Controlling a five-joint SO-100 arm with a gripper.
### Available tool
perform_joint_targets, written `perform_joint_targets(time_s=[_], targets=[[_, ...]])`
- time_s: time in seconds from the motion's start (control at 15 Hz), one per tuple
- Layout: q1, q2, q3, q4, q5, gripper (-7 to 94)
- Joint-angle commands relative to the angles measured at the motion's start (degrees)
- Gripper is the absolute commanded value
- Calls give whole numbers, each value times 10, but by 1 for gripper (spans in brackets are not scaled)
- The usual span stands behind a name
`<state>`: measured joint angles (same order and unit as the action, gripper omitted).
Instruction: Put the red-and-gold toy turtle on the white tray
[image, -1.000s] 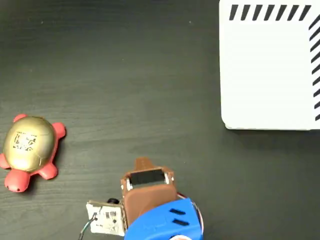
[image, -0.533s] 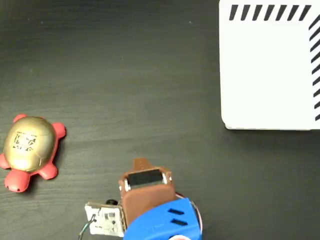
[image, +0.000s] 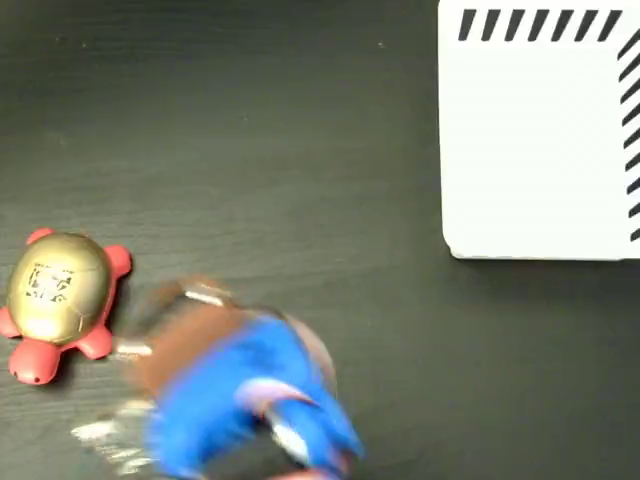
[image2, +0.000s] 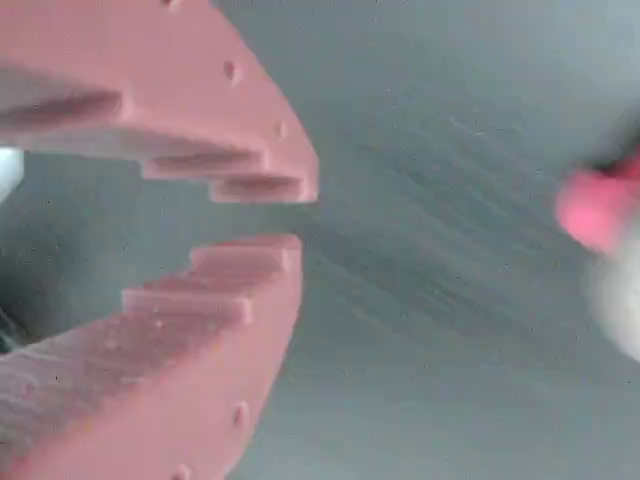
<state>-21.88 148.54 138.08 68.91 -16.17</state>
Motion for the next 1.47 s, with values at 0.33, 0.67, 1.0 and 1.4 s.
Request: perform_joint_targets(time_s=[0.33,0.67,1.0,1.4], targets=[[-94,-337,-378,192,-116,0],[-88,-519,-524,254,-170,0],[-84,-609,-555,256,-218,42],[-76,-629,-504,222,-260,59]])
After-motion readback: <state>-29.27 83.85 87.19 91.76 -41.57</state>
